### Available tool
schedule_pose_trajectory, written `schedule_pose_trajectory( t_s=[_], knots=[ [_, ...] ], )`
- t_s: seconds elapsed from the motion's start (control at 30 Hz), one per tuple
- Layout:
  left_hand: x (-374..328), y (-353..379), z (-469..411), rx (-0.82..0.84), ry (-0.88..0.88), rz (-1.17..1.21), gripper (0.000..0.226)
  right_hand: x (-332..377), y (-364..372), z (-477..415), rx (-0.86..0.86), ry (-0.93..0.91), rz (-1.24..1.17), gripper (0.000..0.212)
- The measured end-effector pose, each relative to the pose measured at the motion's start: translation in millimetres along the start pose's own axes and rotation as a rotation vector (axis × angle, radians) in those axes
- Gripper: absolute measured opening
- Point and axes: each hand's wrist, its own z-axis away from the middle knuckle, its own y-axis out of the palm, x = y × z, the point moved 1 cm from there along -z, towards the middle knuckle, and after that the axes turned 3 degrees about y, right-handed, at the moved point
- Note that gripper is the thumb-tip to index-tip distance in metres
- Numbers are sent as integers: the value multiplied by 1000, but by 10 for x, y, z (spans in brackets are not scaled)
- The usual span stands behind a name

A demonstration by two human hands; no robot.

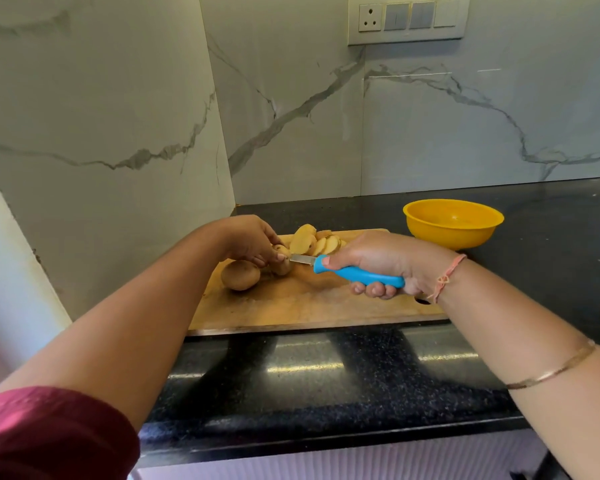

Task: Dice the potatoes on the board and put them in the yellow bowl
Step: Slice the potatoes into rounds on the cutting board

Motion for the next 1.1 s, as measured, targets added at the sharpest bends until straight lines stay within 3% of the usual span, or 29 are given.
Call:
schedule_pose_trajectory(
  t_s=[0.33,0.73,0.93,1.1],
  knots=[
    [64,66,-141,-125,-59,-145,43,-15,113,128,-70,-27,67,37],
    [72,49,-201,-147,-109,-184,51,-162,287,207,-49,-7,-135,45],
    [47,54,-220,-141,-119,-226,48,-87,369,208,-64,-39,-154,25],
    [86,45,-258,-133,-149,-186,51,-178,395,207,-64,-24,-143,43]
  ],
)
